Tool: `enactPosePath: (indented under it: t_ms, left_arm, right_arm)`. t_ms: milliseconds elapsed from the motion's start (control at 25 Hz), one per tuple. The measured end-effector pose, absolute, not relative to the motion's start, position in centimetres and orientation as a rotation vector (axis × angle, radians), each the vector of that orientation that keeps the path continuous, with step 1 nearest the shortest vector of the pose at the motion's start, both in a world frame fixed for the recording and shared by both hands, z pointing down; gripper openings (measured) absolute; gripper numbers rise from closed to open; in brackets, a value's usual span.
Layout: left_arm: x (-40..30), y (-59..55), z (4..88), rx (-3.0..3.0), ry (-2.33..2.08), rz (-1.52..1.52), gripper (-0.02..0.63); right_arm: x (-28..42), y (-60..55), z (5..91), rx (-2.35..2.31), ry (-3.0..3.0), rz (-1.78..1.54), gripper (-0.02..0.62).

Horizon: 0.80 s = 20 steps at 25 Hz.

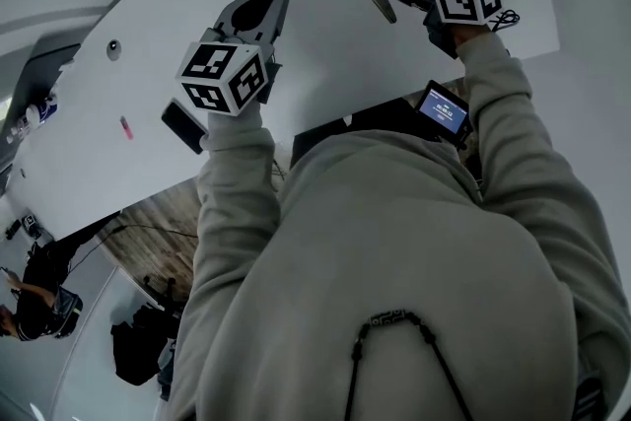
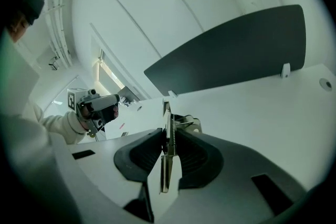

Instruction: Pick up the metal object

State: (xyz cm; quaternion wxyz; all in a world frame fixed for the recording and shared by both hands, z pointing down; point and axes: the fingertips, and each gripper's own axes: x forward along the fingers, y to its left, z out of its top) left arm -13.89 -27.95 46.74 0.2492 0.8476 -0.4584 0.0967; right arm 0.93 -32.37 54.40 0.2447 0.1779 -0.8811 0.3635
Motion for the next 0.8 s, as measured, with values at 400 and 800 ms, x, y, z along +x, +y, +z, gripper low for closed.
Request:
enactPosePath:
  t_ms: [400,800]
  left_arm:
    - [-16.5,-27.9,37.5,2.41,-1.349,0.249,0.005]
    - [-17.5,-26.9,27.7,2.505,-1.434,0.182,0.003]
  right_arm:
    - [-1.7,-33.2,41.5,0.491,-2.57,0.792,0.101]
    - [-3.3,-32.0,30.1,0.517,-2.691,0.623,0.101]
